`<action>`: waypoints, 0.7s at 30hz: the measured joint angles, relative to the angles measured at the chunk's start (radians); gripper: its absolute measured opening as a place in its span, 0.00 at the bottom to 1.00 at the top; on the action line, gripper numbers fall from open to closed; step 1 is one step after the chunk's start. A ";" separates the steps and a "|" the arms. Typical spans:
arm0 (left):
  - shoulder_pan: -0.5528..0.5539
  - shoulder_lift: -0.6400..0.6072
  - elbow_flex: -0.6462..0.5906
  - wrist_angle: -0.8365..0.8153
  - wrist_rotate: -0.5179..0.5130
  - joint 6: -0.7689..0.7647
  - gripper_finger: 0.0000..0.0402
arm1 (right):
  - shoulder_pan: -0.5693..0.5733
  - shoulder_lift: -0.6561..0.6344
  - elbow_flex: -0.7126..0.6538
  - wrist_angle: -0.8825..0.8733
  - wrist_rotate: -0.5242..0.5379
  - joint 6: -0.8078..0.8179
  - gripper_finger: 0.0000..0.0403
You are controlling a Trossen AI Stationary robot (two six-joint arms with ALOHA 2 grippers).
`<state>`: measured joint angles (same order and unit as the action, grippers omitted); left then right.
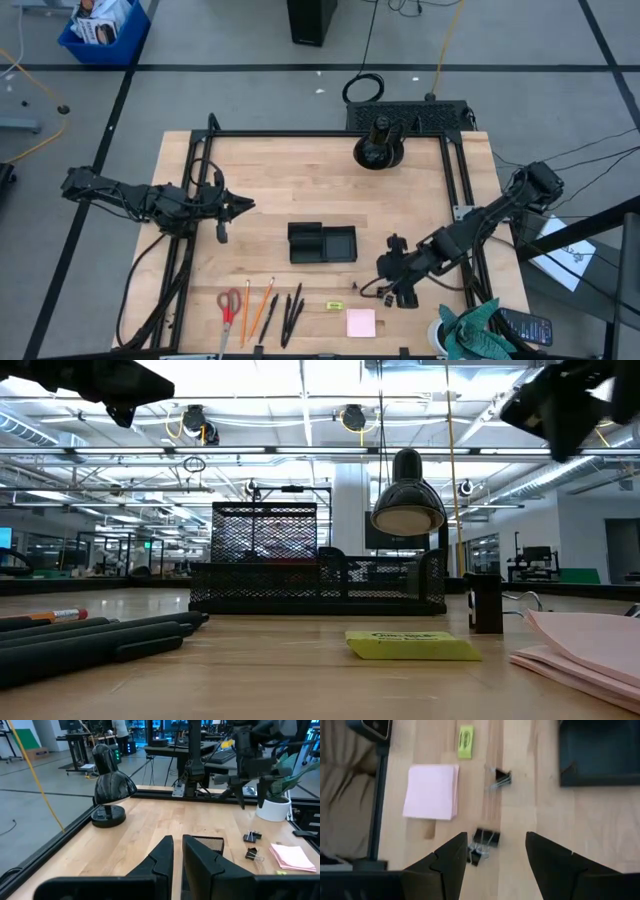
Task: Pick and place office supplies into organizer
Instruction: Put the black binder clip into the black desk organizer
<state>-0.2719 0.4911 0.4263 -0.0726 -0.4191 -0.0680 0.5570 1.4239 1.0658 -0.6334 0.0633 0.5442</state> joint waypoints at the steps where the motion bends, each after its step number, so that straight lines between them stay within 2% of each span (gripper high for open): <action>1: 0.000 0.000 0.000 0.001 0.000 0.000 0.12 | 0.003 0.007 -0.005 0.012 0.014 0.001 0.49; 7: 0.000 0.000 0.000 0.001 0.001 -0.007 0.12 | -0.003 0.078 -0.048 0.176 0.090 0.039 0.49; 21: 0.000 0.000 -0.001 -0.005 0.002 -0.013 0.12 | 0.001 0.220 -0.050 0.270 0.066 0.302 0.49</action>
<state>-0.2718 0.4911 0.4255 -0.0772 -0.4175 -0.0814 0.5579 1.6437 1.0161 -0.3634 0.1297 0.8462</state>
